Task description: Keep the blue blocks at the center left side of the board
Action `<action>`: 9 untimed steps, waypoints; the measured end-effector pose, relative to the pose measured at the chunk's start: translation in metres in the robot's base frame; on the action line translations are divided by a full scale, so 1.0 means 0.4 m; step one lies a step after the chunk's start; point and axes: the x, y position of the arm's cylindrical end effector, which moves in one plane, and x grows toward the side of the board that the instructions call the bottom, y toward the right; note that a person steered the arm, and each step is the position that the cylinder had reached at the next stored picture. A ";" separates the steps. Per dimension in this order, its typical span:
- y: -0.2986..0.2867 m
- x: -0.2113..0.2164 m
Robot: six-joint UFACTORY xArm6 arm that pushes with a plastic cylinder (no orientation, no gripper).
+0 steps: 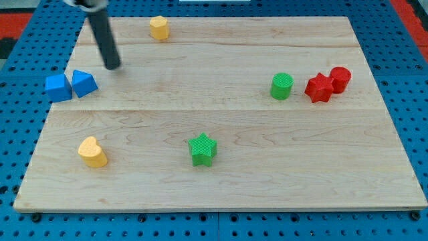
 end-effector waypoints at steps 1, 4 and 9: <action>-0.172 -0.023; -0.179 0.285; -0.026 0.299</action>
